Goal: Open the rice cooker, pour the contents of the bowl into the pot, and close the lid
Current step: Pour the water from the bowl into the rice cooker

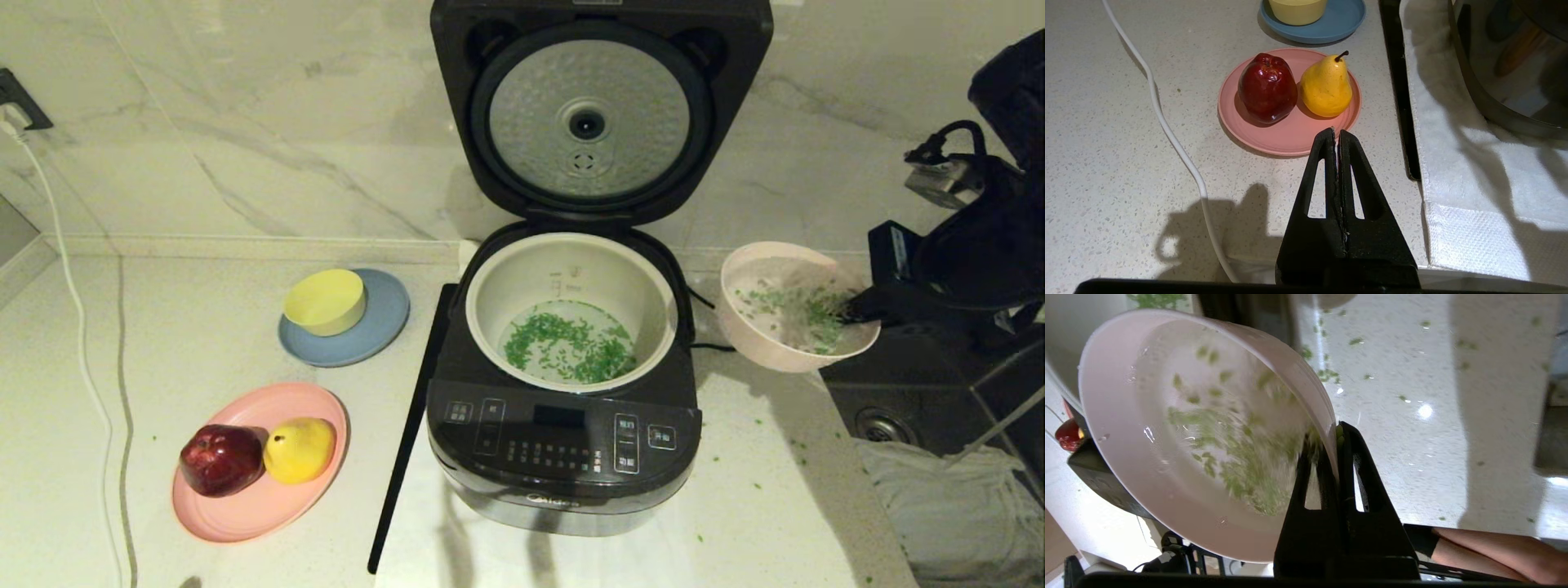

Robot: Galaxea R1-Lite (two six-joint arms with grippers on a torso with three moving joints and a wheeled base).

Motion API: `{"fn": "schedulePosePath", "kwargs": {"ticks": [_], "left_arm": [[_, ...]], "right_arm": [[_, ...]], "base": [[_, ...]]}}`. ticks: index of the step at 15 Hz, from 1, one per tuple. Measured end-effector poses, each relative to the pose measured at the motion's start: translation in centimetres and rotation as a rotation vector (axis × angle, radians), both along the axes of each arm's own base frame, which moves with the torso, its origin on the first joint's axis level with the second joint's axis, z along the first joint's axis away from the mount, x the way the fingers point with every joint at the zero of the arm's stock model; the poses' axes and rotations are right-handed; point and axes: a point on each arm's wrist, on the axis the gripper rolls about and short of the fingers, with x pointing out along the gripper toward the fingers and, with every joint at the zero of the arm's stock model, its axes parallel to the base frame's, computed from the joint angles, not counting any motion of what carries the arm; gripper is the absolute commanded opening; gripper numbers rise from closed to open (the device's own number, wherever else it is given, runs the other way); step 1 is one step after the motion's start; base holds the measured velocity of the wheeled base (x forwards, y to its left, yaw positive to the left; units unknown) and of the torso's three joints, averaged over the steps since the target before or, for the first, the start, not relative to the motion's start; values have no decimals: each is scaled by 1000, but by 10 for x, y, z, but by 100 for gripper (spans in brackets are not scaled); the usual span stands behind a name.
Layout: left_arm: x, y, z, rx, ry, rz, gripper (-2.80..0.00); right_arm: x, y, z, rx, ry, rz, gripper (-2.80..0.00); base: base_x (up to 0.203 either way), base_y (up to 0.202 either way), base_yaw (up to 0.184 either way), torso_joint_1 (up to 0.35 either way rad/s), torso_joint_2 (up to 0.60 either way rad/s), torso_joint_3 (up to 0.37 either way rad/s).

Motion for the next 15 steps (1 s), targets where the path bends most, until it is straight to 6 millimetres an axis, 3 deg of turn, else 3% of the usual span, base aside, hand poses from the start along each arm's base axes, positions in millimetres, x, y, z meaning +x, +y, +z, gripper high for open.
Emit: {"fn": "schedulePosePath", "kwargs": {"ticks": [7,15], "left_arm": [[0,0,0,0,0,0,-280],[0,0,0,0,0,0,-280]], "right_arm": [[6,45,7,-4,-22,40,-280],[16,96,-6,-13,-51,69,-280]], "base": [[0,0,0,0,0,0],[0,0,0,0,0,0]]}}
